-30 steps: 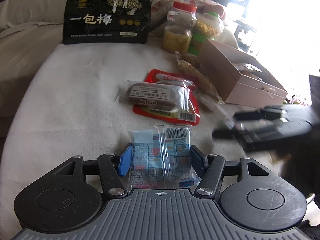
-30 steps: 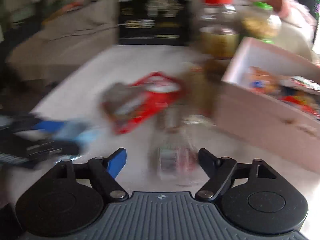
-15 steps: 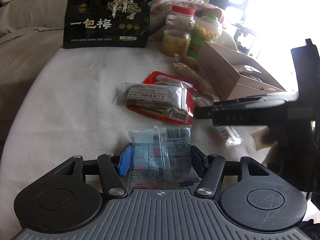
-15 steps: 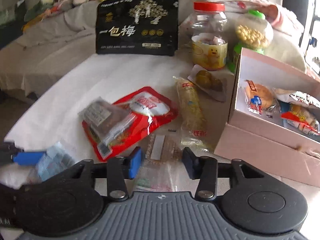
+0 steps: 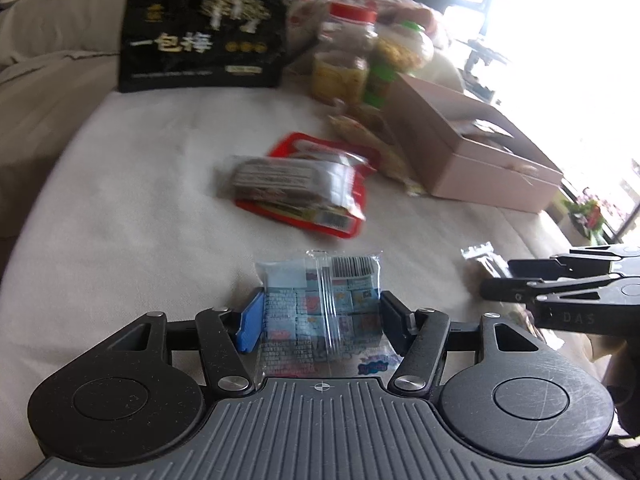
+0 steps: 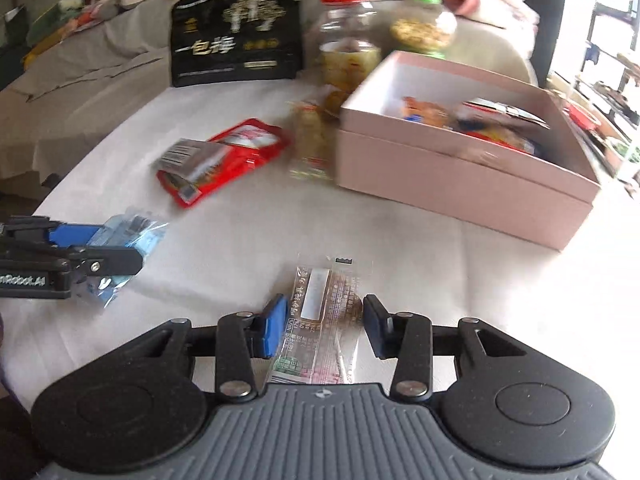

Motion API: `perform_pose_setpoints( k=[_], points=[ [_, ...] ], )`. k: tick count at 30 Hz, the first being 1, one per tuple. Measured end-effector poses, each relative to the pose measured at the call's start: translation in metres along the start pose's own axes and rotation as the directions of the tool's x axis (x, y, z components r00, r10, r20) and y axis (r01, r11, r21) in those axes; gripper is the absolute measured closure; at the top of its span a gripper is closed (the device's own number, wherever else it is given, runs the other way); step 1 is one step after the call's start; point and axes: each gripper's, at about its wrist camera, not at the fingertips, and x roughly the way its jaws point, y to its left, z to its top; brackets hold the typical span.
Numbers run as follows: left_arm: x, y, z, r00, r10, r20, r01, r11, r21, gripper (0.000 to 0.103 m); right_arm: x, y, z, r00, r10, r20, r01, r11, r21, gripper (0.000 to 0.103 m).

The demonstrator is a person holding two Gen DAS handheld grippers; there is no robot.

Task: Organize snacks
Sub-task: 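Carry the blue packet and clear packet over the pink box with both tools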

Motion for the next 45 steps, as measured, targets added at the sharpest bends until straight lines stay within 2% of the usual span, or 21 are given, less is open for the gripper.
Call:
perform_pose_setpoints(
  k=[3,7,11,13,17,21,24,26,29,32,35,37,38,40,42,45],
  points=[
    [-0.001,-0.02,-0.003,0.999,-0.031,-0.027,0.032,0.998,0.051,0.037,-0.012,-0.014,-0.009,1.0,-0.018,0.009,0.018,0.999,0.032,0.062],
    [0.002,-0.053,-0.01,0.992,-0.099,-0.083,0.109,0.986,0.129,0.037,-0.035,-0.031,-0.018,0.998,-0.035,0.048,0.032,0.998,0.062,0.062],
    [0.004,-0.082,-0.012,0.981,-0.147,-0.125,0.168,0.968,0.185,0.037,-0.06,-0.047,-0.022,0.992,-0.049,0.119,0.039,0.995,0.088,0.062],
    [0.0,-0.091,-0.01,0.981,-0.156,-0.118,0.177,0.963,0.203,0.037,-0.071,-0.054,-0.02,0.985,-0.058,0.16,0.042,0.994,0.1,0.062],
    [-0.021,-0.097,0.013,0.979,-0.194,-0.057,0.202,0.956,0.212,0.037,-0.101,-0.068,0.005,0.957,-0.097,0.275,0.073,0.993,0.096,0.062],
    [-0.048,-0.1,0.069,0.979,-0.184,0.087,0.159,0.959,0.235,0.037,-0.147,-0.084,0.054,0.892,-0.113,0.437,0.097,0.993,0.06,0.062],
    [-0.055,-0.106,0.12,0.962,-0.181,0.206,0.133,0.965,0.225,0.037,-0.164,-0.102,0.099,0.865,-0.104,0.492,0.088,0.995,0.056,0.062],
    [-0.045,-0.111,0.153,0.95,-0.214,0.226,0.174,0.967,0.184,0.037,-0.164,-0.116,0.125,0.862,-0.1,0.498,0.071,0.995,0.077,0.062],
    [-0.01,-0.125,0.188,0.944,-0.271,0.189,0.25,0.96,0.128,0.037,-0.15,-0.132,0.154,0.862,-0.133,0.489,0.086,0.989,0.117,0.062],
    [0.044,-0.137,0.205,0.953,-0.28,0.114,0.27,0.958,0.096,0.037,-0.125,-0.146,0.166,0.879,-0.156,0.45,0.095,0.983,0.155,0.062],
    [0.105,-0.145,0.196,0.965,-0.262,-0.013,0.262,0.961,0.086,0.037,-0.097,-0.157,0.163,0.907,-0.166,0.386,0.093,0.975,0.2,0.062],
    [0.133,-0.144,0.176,0.961,-0.247,-0.127,0.259,0.962,0.085,0.037,-0.079,-0.159,0.157,0.923,-0.169,0.345,0.099,0.972,0.212,0.062],
    [0.139,-0.143,0.167,0.954,-0.26,-0.148,0.274,0.958,0.085,0.037,-0.069,-0.16,0.156,0.93,-0.167,0.327,0.1,0.972,0.211,0.062],
    [0.137,-0.134,0.161,0.953,-0.284,-0.109,0.292,0.954,0.068,0.039,-0.053,-0.157,0.151,0.942,-0.159,0.297,0.098,0.973,0.208,0.062],
    [0.123,-0.117,0.164,0.953,-0.303,-0.016,0.304,0.953,0.007,0.039,-0.035,-0.153,0.156,0.953,-0.136,0.271,0.079,0.974,0.212,0.062],
    [0.096,-0.087,0.165,0.942,-0.324,0.089,0.33,0.942,-0.065,0.039,-0.008,-0.141,0.164,0.965,-0.088,0.247,0.036,0.977,0.209,0.062]
  ],
)
